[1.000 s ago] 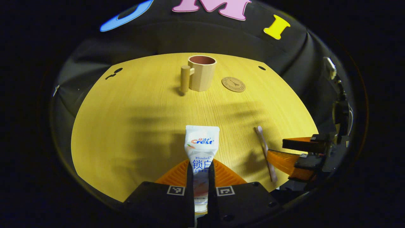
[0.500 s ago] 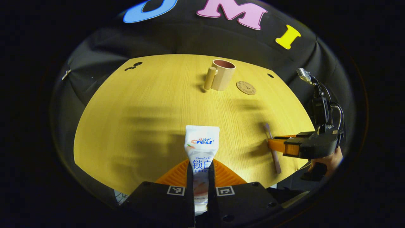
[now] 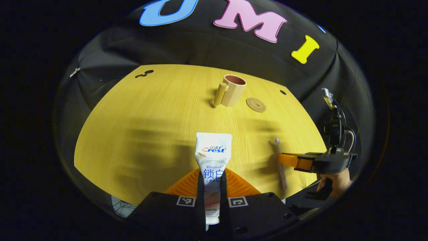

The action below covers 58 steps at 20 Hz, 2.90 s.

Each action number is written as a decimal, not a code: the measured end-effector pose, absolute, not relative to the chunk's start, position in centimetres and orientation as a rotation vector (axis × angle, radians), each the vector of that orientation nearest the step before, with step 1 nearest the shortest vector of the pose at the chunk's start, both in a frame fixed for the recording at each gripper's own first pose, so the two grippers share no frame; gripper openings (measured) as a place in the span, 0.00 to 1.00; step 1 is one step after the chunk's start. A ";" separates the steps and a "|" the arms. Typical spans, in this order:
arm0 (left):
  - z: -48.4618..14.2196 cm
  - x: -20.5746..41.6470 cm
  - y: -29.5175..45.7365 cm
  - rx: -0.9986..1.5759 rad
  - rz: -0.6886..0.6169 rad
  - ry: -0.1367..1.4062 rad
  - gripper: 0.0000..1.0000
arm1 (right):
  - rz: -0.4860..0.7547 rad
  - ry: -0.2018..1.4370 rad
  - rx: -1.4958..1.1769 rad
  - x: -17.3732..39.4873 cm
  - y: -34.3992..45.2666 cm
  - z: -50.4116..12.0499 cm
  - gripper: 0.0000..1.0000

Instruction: Put the toothbrush and toothpaste on the desktop into the cup, then pick up the cup and place it on the coaster on the desktop.

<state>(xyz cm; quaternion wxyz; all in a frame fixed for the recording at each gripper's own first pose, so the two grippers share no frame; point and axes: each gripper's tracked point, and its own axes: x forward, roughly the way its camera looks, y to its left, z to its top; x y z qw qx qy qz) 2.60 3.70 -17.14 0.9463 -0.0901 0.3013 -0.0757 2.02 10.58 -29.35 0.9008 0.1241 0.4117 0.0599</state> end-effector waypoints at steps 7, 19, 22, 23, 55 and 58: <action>-8.3 6.2 2.0 -0.222 -0.184 0.386 0.24 | 0.282 0.576 0.411 4.1 10.3 -19.2 0.07; 6.7 19.6 -3.5 -0.265 -0.282 -0.041 0.19 | 0.420 0.469 0.462 4.8 7.2 -11.3 0.06; 7.2 23.1 -4.1 -0.267 -0.269 -0.090 0.19 | 0.419 0.483 0.458 4.8 5.8 -11.9 0.06; 6.9 24.3 -4.1 -0.269 -0.256 -0.090 0.19 | 0.415 0.490 0.457 4.8 5.2 -12.3 0.06; -4.1 31.5 -2.9 -0.124 -0.119 0.100 0.53 | 0.343 0.512 0.470 4.5 0.3 -14.7 0.06; -4.1 30.5 -2.3 -0.119 -0.124 0.102 0.69 | 0.351 0.496 0.478 4.7 1.3 -14.0 0.06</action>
